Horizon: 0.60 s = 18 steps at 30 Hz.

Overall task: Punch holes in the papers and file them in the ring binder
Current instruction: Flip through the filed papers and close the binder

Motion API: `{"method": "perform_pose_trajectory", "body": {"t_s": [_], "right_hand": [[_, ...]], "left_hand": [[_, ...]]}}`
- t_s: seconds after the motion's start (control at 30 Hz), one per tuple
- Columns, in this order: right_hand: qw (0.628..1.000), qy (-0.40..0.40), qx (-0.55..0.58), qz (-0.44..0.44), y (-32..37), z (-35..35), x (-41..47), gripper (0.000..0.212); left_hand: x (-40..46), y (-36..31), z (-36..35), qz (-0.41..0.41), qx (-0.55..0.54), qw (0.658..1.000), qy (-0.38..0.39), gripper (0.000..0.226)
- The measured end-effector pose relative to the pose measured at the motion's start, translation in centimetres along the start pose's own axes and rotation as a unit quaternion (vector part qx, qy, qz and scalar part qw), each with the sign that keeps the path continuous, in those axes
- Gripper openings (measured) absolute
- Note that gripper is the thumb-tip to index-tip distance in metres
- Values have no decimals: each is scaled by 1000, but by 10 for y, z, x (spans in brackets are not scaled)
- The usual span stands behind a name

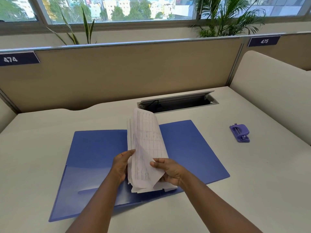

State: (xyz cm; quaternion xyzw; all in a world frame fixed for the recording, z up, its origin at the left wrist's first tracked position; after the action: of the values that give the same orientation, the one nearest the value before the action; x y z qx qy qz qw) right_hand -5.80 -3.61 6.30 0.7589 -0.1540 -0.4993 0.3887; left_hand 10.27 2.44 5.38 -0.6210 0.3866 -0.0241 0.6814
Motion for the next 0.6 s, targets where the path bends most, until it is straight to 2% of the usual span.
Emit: {"method": "perform_pose_trajectory", "body": {"t_s": [0.23, 0.37, 0.4, 0.5, 0.53, 0.6], "right_hand": [[992, -25, 109, 55, 19, 45, -1, 13], [976, -68, 182, 96, 24, 86, 1, 60], [972, -90, 194, 100, 24, 96, 2, 62], [948, -201, 223, 104, 22, 122, 6, 21], [939, -243, 219, 105, 21, 130, 9, 18], [922, -317, 195, 101, 15, 146, 17, 26]], "left_hand": [[5, 6, 9, -4, 25, 999, -46, 18], [13, 9, 16, 11, 24, 996, -82, 23], [16, 8, 18, 8, 37, 995, -94, 25], [28, 7, 28, -3, 85, 988, -132, 28], [31, 6, 31, -4, 99, 985, -142, 27], [36, 6, 36, -4, 127, 979, -158, 27]]}}
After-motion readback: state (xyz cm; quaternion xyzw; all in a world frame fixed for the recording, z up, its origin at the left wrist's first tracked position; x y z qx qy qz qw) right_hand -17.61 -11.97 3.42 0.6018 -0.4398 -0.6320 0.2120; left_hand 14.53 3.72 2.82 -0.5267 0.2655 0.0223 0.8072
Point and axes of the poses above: each hand's wrist, its own x-axis towards the middle knuckle, its own z-axis out of the back of the hand, y = z × x, the point moved 1 cm from there along x, towards the middle knuckle, and after that the axes turned 14 degrees about -y, right-handed, at the moved point
